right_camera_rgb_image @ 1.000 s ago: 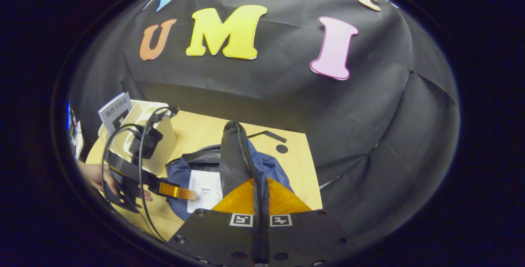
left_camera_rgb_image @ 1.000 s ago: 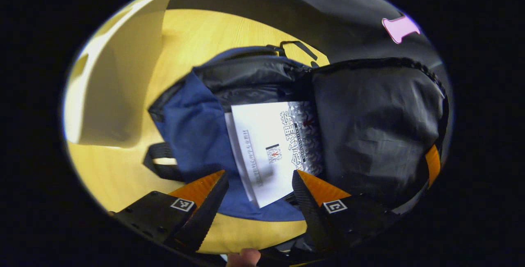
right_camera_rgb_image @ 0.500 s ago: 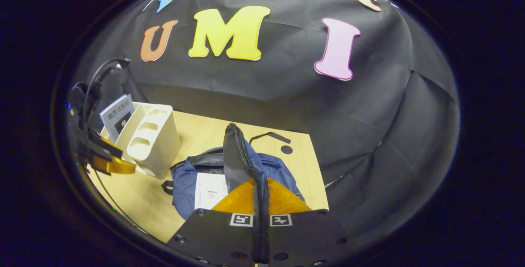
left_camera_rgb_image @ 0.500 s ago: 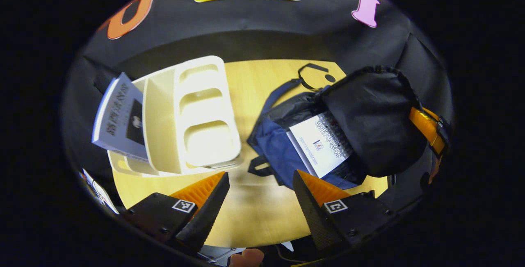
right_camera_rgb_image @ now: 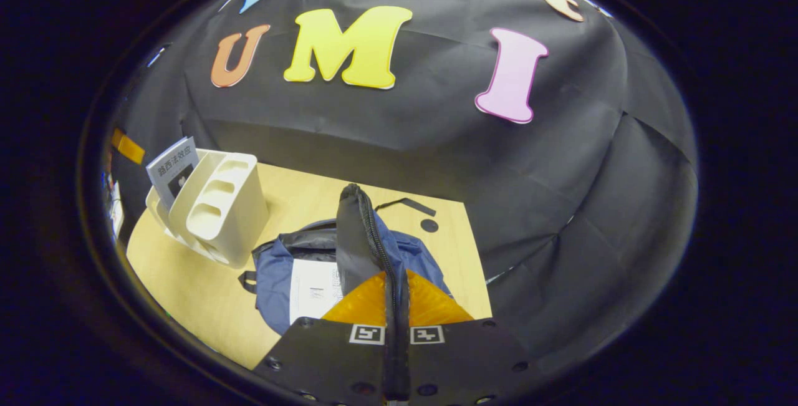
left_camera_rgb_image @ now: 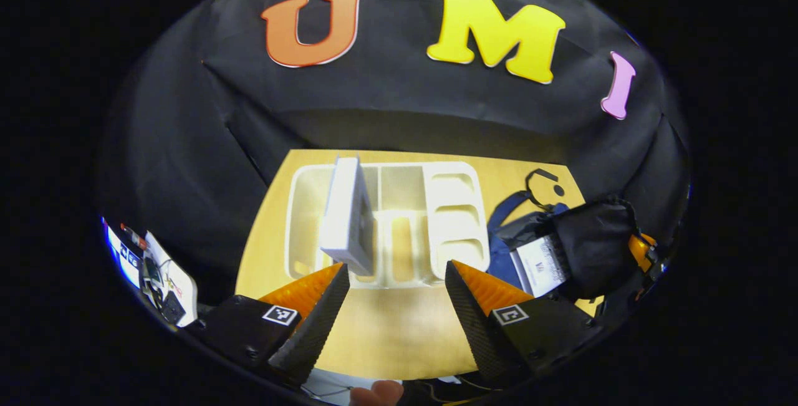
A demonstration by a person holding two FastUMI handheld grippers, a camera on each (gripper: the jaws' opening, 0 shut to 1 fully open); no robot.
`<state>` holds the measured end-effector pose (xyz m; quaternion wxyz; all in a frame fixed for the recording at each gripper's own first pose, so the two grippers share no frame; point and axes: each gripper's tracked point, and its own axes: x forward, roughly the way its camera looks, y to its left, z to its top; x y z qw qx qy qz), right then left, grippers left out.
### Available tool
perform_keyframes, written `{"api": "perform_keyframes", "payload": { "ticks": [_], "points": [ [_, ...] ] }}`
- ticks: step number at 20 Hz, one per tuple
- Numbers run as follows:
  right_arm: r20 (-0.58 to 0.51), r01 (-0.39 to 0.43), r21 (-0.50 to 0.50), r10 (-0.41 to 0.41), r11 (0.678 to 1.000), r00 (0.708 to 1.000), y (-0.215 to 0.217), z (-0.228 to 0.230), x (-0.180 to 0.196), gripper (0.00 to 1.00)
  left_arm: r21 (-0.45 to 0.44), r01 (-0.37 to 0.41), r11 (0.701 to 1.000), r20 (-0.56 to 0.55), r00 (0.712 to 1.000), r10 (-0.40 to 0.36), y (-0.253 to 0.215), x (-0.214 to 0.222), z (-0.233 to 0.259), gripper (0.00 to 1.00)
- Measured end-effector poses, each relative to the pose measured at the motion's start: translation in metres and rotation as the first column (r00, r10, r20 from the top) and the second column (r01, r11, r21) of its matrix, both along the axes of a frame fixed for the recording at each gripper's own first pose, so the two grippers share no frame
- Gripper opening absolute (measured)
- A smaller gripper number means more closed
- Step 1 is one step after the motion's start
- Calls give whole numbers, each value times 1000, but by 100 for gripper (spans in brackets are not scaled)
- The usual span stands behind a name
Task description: Open the schoolbag, grab two books from the bookshelf and put them into the schoolbag.
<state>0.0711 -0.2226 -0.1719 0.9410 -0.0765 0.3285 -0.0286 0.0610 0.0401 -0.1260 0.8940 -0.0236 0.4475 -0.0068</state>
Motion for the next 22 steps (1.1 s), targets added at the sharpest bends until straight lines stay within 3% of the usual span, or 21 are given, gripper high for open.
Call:
{"api": "perform_keyframes", "payload": {
  "ticks": [4, 6, 10, 13, 14, 20, 22],
  "points": [
    [-4, 16, 1, -16, 1000, 1000, 2, 0, -3, 0, -57, -6, 998, -30, 1000, 5, 29, 36, 9, 97],
    [-10, 25, 4, -25, 1000, 1000, 4, -1, -3, 0, -103, 4, 995, -90, 996, -13, 29, 49, -3, 100],
    [-20, 48, 8, -48, 999, 999, 3, -4, -5, 0, -102, 20, 995, -211, 977, -42, 38, 65, -39, 97],
    [-28, 68, 3, -68, 998, 997, -1, -7, -5, 0, -103, 28, 994, -294, 954, -57, 42, 73, -64, 97],
    [-32, 76, 6, -76, 997, 997, -1, -8, -5, 0, -106, 27, 994, -326, 944, -61, 42, 74, -73, 100],
    [-49, 88, -3, -88, 996, 995, 0, -14, -4, 0, -129, 12, 992, -486, 871, -74, 41, 68, -112, 98],
    [-50, 85, -7, -85, 996, 995, 1, -16, -3, 0, -109, 25, 994, -504, 860, -77, 44, 70, -121, 97]
  ]
}}
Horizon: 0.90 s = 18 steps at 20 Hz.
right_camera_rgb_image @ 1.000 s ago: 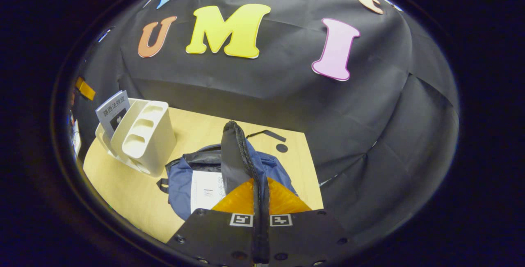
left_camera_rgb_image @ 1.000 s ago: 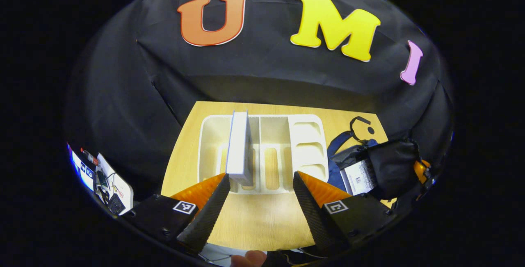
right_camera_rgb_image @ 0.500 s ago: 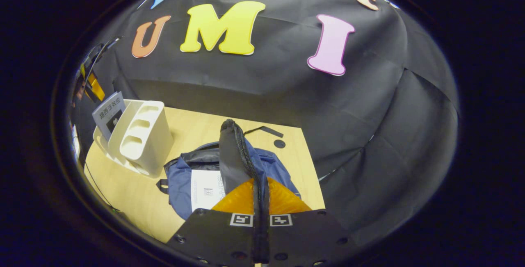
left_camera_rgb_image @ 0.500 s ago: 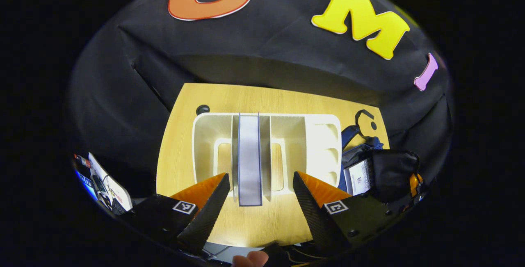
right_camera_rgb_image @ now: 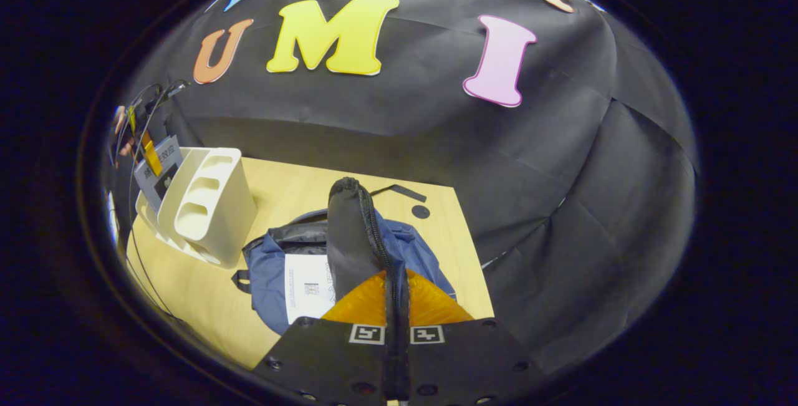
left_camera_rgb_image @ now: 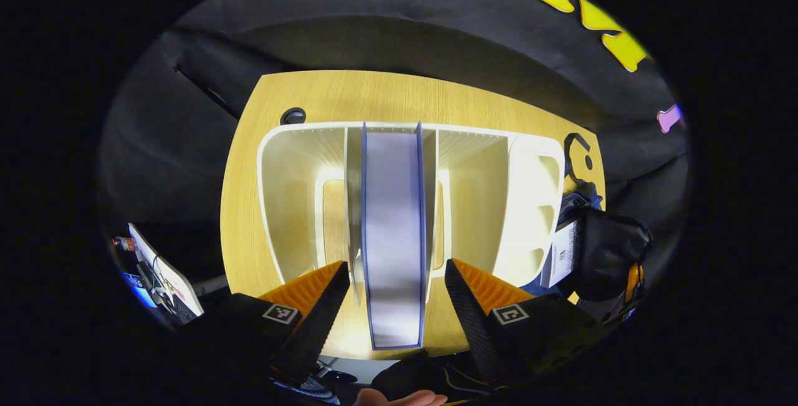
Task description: Open the schoolbag, grab two books from the bookshelf and put them into the schoolbag.
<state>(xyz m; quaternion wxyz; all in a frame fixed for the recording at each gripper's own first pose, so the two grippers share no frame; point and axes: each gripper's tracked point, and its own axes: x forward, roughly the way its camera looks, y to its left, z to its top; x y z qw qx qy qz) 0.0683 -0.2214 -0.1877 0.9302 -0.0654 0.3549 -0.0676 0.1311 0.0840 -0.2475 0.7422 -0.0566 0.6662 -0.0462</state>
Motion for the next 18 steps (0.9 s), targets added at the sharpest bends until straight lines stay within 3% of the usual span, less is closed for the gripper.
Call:
{"api": "perform_keyframes", "payload": {
  "ticks": [7, 11, 15, 18],
  "points": [
    [1, -12, -9, 12, 1000, 1000, 2, -3, 0, 0, 130, 36, 991, -76, 997, -27, 16, -8, -17, 67],
    [2, -16, -4, 16, 1000, 1000, -1, -4, -2, 0, 115, -13, 993, -95, 995, 24, 14, -13, -22, 52],
    [9, -31, 0, 31, 1000, 999, -1, -4, -2, 0, 104, -38, 994, -73, 996, 46, 15, -22, -10, 46],
    [14, -42, 7, 42, 999, 999, -1, -5, -2, 0, 105, -16, 994, -7, 1000, 17, 28, -36, 24, 45]
  ]
}}
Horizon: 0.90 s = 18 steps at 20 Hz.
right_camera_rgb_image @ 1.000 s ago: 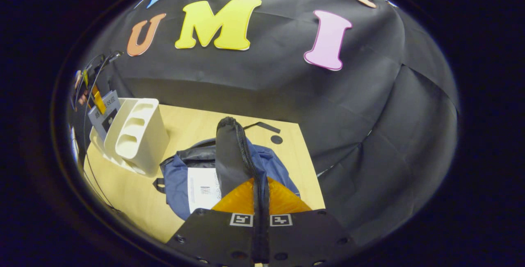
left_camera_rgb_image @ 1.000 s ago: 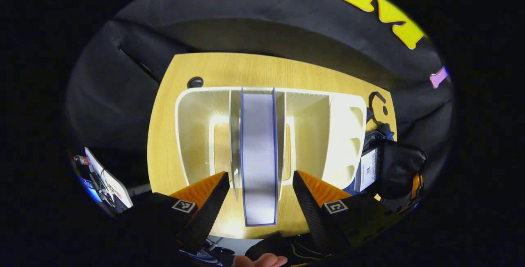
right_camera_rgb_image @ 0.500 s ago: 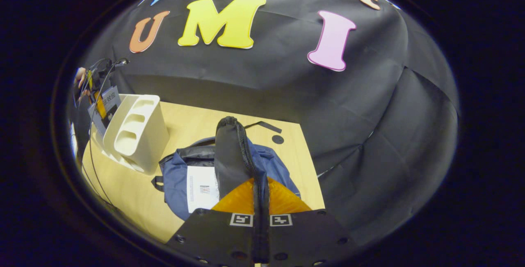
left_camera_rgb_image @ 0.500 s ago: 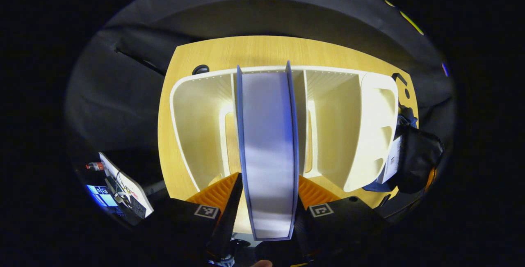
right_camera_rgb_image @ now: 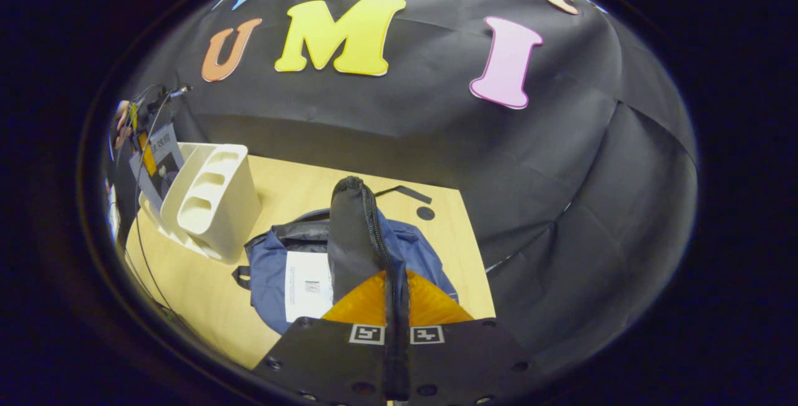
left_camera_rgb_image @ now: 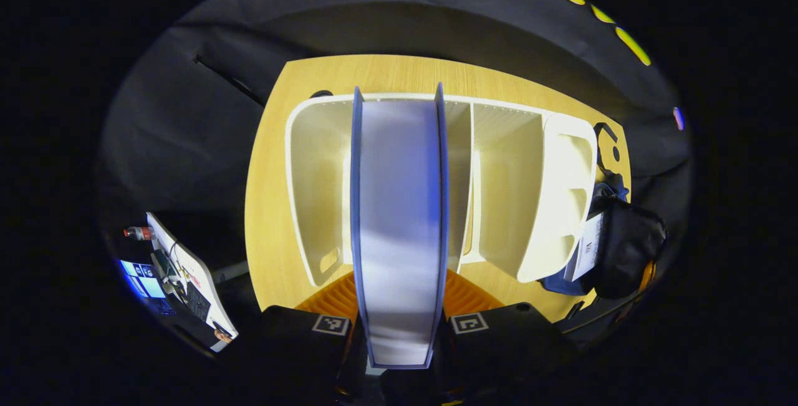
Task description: Open the schoolbag, grab two books from the bookshelf and put them into the schoolbag.
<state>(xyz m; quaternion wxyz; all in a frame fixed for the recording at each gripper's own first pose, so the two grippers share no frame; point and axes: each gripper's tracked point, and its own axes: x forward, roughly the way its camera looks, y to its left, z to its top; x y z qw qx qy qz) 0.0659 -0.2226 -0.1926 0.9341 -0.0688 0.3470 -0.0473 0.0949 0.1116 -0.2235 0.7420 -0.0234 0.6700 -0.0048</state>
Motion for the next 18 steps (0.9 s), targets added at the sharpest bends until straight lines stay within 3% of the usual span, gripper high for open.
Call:
{"api": "perform_keyframes", "payload": {
  "ticks": [5, 12, 15, 18],
  "points": [
    [6, -5, 25, 4, 1000, 1000, -2, -3, -3, 0, -39, 24, 999, 102, 995, -20, 10, -53, 75, 44],
    [20, -17, 39, 16, 999, 1000, 0, 3, -11, 0, -169, -48, 985, 250, 964, 89, -2, -96, 156, 44],
    [20, -19, 40, 18, 999, 1000, 0, 4, -13, 0, -311, -58, 949, 262, 954, 144, -33, -103, 162, 43],
    [17, -20, 34, 20, 999, 1000, -1, 5, -16, 0, -466, -101, 879, 211, 952, 222, -69, -102, 155, 42]
  ]
}}
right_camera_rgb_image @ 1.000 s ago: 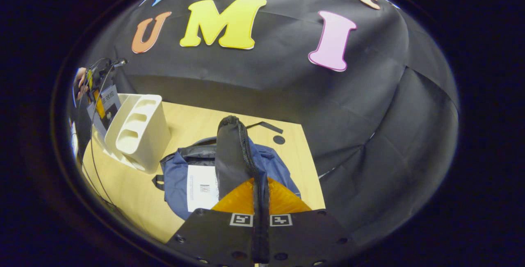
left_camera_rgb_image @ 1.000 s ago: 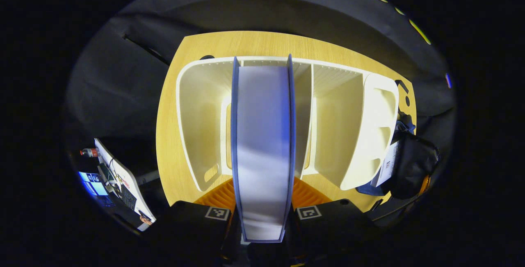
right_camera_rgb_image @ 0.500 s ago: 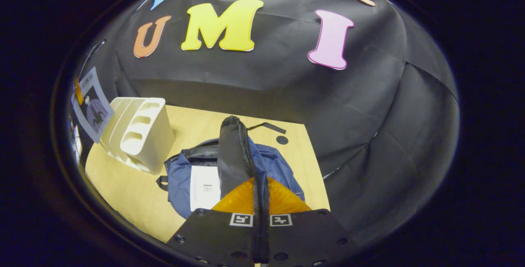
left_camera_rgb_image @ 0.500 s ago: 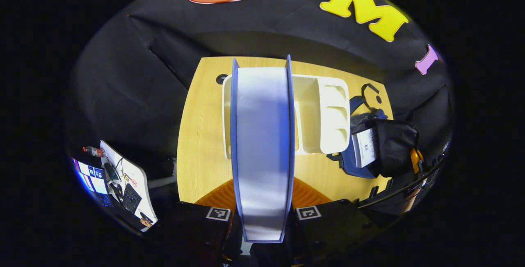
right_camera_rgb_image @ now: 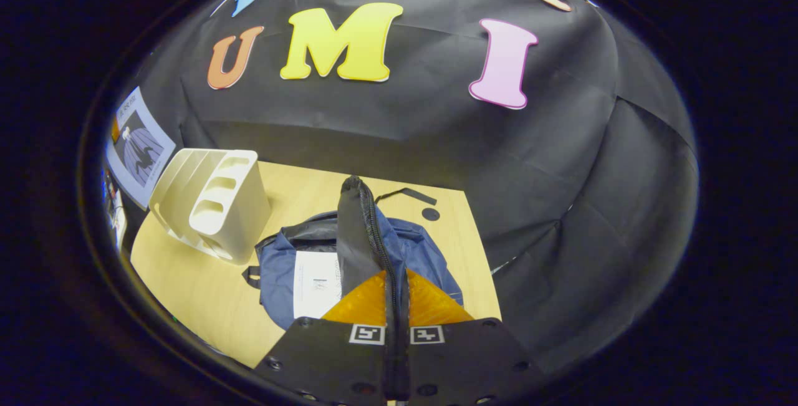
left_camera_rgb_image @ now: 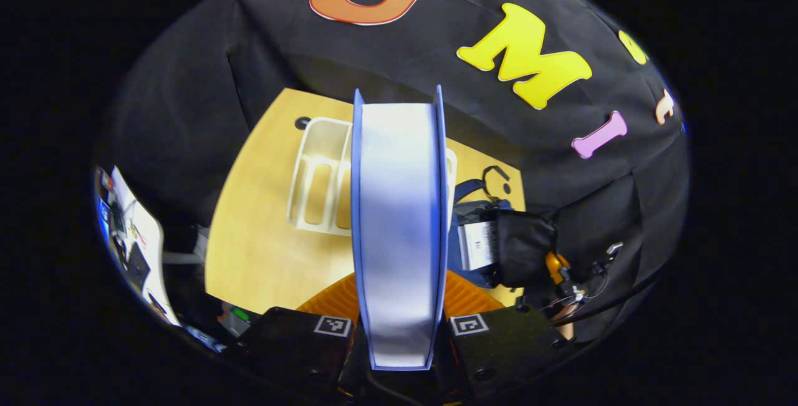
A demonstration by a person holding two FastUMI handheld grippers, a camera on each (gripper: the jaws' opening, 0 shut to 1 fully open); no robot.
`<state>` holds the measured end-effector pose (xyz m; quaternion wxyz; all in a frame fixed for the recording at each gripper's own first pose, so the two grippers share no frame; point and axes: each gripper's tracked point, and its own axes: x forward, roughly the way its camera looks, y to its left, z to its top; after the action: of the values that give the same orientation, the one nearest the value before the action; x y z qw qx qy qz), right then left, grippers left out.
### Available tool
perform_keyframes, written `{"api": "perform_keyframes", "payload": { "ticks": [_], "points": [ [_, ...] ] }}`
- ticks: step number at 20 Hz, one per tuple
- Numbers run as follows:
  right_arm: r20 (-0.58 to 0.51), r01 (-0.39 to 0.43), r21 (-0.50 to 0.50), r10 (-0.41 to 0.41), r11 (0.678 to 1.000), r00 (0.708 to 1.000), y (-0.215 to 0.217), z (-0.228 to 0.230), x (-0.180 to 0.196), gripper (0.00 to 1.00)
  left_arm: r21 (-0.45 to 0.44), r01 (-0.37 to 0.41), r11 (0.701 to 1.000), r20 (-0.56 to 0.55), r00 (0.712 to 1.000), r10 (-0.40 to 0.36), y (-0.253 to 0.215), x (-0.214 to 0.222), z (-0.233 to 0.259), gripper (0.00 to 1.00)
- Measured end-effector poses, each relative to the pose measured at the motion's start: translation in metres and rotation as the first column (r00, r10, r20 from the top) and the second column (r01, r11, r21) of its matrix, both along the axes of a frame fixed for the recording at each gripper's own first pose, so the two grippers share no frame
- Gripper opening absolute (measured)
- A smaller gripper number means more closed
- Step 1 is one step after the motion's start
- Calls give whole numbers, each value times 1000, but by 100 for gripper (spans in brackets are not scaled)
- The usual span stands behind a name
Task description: Open the schoolbag, grab two books from the bookshelf and put them into the schoolbag.
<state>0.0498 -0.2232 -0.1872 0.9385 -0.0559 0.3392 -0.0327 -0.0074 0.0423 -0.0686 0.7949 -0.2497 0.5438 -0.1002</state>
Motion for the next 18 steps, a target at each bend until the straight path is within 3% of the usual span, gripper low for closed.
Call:
{"api": "perform_keyframes", "payload": {
  "ticks": [2, 11, 18],
  "points": [
    [-5, 1, -3, -1, 1000, 1000, 0, 0, -1, 0, -84, -2, 996, 12, 1000, 3, -18, 0, -5, 42],
    [-24, -9, -20, 8, 1000, 1000, 4, -3, 0, 0, -284, 126, 950, 67, 991, -112, -130, -22, -53, 44],
    [-46, 0, -27, -2, 1000, 999, -4, -1, -2, 0, -339, 166, 926, 74, 986, -150, -227, -28, -100, 44]
  ]
}}
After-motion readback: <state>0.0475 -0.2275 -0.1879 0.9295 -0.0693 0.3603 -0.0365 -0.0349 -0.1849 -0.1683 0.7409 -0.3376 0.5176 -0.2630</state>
